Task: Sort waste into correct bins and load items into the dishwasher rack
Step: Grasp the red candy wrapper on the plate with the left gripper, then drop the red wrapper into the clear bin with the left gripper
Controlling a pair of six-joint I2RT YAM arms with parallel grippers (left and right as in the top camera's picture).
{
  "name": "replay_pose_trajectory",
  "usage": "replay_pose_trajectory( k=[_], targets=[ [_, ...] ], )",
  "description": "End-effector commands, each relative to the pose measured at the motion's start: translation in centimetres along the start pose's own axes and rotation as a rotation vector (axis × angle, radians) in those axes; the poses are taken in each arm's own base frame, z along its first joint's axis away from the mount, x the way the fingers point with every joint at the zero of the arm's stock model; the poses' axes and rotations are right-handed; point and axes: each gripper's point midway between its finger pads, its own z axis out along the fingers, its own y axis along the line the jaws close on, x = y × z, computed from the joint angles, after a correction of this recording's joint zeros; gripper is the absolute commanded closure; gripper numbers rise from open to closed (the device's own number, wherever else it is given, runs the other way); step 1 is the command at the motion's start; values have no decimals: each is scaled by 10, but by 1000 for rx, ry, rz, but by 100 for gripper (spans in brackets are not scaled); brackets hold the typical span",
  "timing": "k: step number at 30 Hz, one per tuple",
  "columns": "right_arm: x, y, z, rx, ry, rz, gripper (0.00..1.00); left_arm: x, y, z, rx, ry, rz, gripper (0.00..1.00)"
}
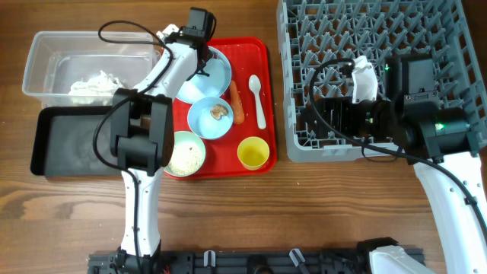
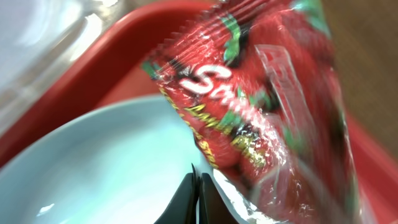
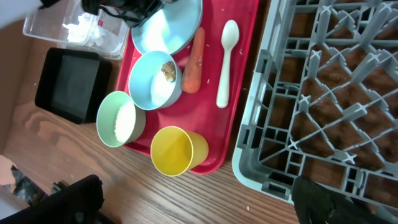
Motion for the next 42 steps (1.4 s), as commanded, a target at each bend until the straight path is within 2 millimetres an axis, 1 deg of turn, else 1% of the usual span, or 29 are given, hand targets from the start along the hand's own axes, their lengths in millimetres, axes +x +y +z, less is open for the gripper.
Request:
replay_pose_trajectory(
  k=[1,3,4,5,6,7,8,9,10,11,13,14,16,17,19,23,24,26,27,28,29,30,33,35,37,38,39,40,42],
  targets=[
    [-5,2,-1,-1,-7,6,0,-23,-4,-57,47,-28,59,96],
    [-5,2,-1,-1,-7,6,0,-32,-3,-84,67,-40,54,96],
    [-5,2,-1,-1,-6,7,0,-34,-4,-90,77,-46,54,96],
    [-5,2,-1,-1,-5,7,0,-36,-6,-94,87,-54,50,80],
    [-5,2,0,-1,-4,8,0,-37,-9,-90,93,-59,46,58],
    [-5,2,0,-1,-4,8,0,-34,-11,-79,93,-58,46,38],
    [-5,2,0,-1,-4,8,0,-31,-12,-70,87,-53,49,33],
    [-5,2,0,-1,-4,8,0,-23,-14,-55,85,-34,54,28],
    [-4,2,0,0,-2,9,0,-13,-15,-42,83,-4,62,26],
    [-4,2,0,0,-1,9,0,-3,-13,-30,74,29,71,21],
    [-3,2,0,0,1,11,0,16,-11,-12,70,92,114,3],
    [-3,1,0,1,2,11,0,21,-13,-8,80,106,189,1],
    [-3,2,0,0,3,11,0,20,-16,-6,102,95,358,0],
    [-3,2,0,0,3,11,0,18,-19,-6,117,79,467,0],
    [-3,2,0,0,2,11,0,16,-19,-6,125,67,579,0],
    [-3,2,0,0,3,12,0,22,-17,-2,128,87,664,1],
    [-3,1,0,0,4,12,0,30,-17,1,144,115,683,4],
    [-2,1,0,1,6,13,0,45,-12,10,148,173,692,14],
    [-2,1,0,1,8,14,0,54,-6,17,137,211,699,25],
    [-1,1,0,1,10,15,0,61,-1,22,119,235,707,55],
    [-1,1,0,1,12,16,0,65,4,24,105,253,711,81],
    [-1,1,0,1,12,16,0,68,7,25,96,266,709,95],
    [0,1,0,1,13,17,0,70,12,19,77,290,681,96],
    [-1,1,0,1,13,17,0,63,11,4,75,289,656,96],
    [0,1,0,1,13,16,0,52,2,-22,116,283,645,96],
    [-1,1,0,1,12,16,0,44,-6,-41,154,273,637,96],
    [-1,1,0,1,12,16,0,33,-15,-63,197,249,623,96],
    [-2,1,0,0,7,14,0,11,-28,-101,258,186,579,96],
    [-3,2,0,0,4,13,0,-19,-39,-154,341,87,538,96]
  ],
)
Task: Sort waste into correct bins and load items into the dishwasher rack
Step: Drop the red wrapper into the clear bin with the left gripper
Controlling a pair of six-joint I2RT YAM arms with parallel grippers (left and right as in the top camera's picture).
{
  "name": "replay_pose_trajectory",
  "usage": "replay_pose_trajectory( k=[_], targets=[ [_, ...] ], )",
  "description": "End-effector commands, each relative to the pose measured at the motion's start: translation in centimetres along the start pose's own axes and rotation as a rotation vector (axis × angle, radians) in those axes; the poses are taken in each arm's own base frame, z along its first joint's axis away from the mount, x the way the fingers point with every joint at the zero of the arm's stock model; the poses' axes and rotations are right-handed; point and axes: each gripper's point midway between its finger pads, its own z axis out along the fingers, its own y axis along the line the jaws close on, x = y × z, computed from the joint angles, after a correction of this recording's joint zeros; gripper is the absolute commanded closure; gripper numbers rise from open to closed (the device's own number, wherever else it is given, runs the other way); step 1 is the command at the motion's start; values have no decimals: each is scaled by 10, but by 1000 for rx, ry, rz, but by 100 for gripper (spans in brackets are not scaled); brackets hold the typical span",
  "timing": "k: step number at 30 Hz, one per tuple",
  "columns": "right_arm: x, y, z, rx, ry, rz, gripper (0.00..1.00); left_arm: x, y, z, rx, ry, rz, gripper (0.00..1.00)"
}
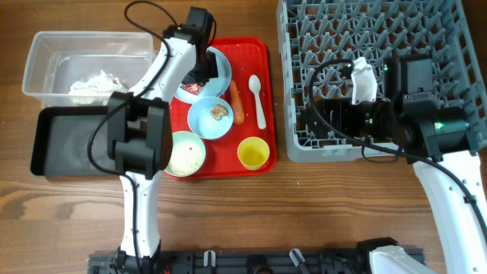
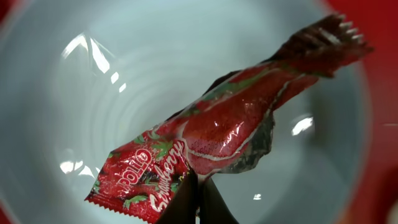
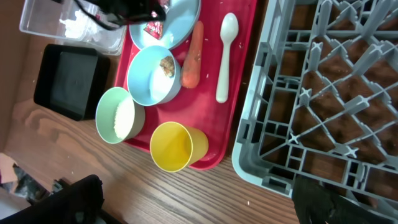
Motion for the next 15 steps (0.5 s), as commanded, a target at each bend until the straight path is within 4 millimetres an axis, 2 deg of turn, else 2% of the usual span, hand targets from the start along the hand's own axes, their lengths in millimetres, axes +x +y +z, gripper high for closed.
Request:
replay_pose_trajectory(
  k=[1,3,4,5,7,8,10,13,15],
  targets=[
    [-7,3,-2,-3,-16,2,0,-52,-17,-146,164,-301,-59,96],
    [-8,3,-2,-3,-21,2,0,-56,-9,-193,183,-389,-70,96],
    [-9,3,-2,-4,-24,5,0,-57,-3,-208,169,-420,-78,96],
    [-9,3,-2,-4,-26,5,0,-58,10,-222,129,-454,-97,96],
    [-9,3,-2,-4,-26,12,0,-60,43,-229,11,-482,-144,96],
    [-9,3,-2,-4,-26,22,0,-60,55,-227,-24,-478,-161,96],
    [-9,3,-2,-4,-26,22,0,-62,89,-208,-80,-436,-216,96],
    [-9,3,-2,-4,-23,24,0,-63,147,-165,-148,-361,-361,96],
    [-9,3,-2,-4,-23,24,0,-65,171,-141,-162,-319,-404,96]
  ],
)
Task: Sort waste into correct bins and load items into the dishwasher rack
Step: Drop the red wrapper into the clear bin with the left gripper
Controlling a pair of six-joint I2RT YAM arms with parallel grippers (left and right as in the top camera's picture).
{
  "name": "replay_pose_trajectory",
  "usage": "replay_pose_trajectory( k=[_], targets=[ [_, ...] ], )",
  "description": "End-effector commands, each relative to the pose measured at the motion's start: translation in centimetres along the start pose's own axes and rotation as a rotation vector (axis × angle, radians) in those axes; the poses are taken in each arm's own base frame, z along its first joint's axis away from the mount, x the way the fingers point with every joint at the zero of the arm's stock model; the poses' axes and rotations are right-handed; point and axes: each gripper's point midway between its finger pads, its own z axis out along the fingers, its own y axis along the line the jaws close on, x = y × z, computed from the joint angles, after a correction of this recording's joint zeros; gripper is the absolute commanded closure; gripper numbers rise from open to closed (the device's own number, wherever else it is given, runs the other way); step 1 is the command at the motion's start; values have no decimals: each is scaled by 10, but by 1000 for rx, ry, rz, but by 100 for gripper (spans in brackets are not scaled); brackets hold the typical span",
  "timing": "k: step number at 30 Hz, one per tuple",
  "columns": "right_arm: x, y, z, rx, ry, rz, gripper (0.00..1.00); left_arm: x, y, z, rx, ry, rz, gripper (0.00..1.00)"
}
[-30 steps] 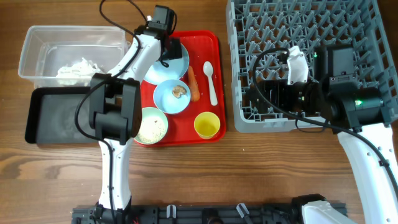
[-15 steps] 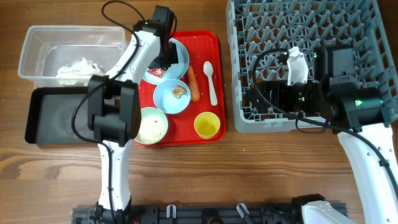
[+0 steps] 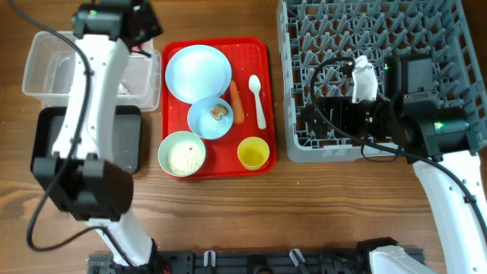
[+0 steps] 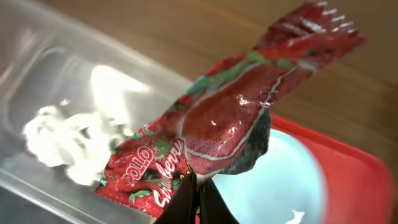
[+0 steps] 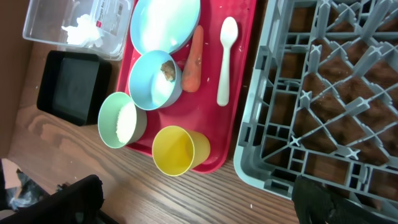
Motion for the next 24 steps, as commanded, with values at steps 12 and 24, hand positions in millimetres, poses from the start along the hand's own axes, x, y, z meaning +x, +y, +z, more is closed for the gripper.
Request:
replay_pose_trajectory(
  k=[12,24],
  targets=[
    [-6,3,-2,-3,-14,2,0,12,37,39,91,157,-146,0],
    [-6,3,-2,-2,-15,1,0,124,-57,-82,191,414,67,4]
  ],
)
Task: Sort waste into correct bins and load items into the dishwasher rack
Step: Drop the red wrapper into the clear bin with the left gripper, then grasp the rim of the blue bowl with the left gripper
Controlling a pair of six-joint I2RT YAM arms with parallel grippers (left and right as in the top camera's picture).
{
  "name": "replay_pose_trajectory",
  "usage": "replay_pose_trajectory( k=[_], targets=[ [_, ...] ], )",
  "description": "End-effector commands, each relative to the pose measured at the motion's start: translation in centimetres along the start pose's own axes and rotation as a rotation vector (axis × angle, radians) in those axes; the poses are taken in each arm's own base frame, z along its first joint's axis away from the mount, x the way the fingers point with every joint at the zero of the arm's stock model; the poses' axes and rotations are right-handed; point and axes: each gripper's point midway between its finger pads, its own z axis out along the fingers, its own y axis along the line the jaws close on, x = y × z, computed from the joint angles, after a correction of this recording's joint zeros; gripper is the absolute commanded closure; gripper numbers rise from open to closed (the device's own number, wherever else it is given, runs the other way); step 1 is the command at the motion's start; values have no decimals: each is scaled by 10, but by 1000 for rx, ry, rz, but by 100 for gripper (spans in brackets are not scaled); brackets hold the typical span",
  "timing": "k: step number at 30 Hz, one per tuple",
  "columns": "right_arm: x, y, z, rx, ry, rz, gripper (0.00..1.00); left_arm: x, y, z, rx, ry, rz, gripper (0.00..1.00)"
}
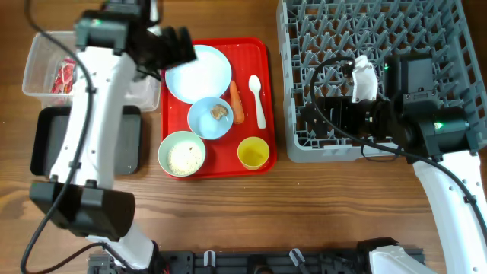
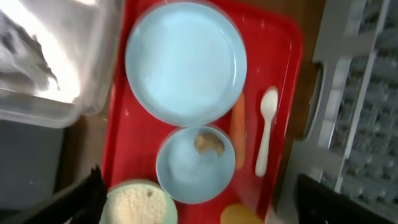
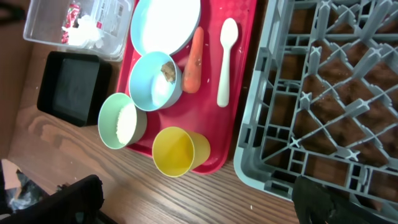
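The red snack wrapper (image 1: 62,76) lies in the clear bin (image 1: 36,47) beside white tissue; the right wrist view shows the wrapper (image 3: 73,12) too. My left gripper (image 1: 173,47) hangs open and empty over the left edge of the red tray (image 1: 255,47). Below it are the blue plate (image 2: 185,62), a blue bowl (image 2: 196,163) with a food scrap, a carrot (image 2: 239,130) and a white spoon (image 2: 264,134). My right gripper (image 3: 193,208) is open and empty above the left side of the grey dishwasher rack (image 1: 449,30).
A black bin (image 1: 76,144) sits in front of the clear bin. A green bowl of rice (image 1: 183,154) and a yellow cup (image 1: 253,152) stand at the tray's front. A white crumpled piece (image 1: 363,76) rests in the rack.
The wrapper, held over the clear bin before, now lies inside it. My left gripper has opened and moved right to the tray's left edge. The right arm is unchanged.
My left gripper was shut on the red wrapper at the blue plate. It then held the wrapper just above the plate, and later over the clear bin. Now the wrapper lies in that bin and the gripper is open over the tray.
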Motion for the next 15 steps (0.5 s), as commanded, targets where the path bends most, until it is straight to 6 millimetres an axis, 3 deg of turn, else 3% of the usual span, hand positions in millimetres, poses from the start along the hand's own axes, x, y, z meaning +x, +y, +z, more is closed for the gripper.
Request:
replay_pose_trajectory(
  k=[1,5,8,11,15],
  targets=[
    [-6,3,-2,-2,-12,2,0,38,-9,6,-68,108,-44,6],
    [-11,0,-2,18,-36,-8,0,87,-38,33,-103,191,52,11],
    [-11,-1,-2,22,-34,-8,0,106,-54,57,-100,189,69,15],
    [-11,-1,-2,22,-34,-7,0,116,-51,80,-113,188,32,28],
    [-12,-1,-2,21,-36,-8,0,130,-40,104,-130,208,34,36]
  ],
)
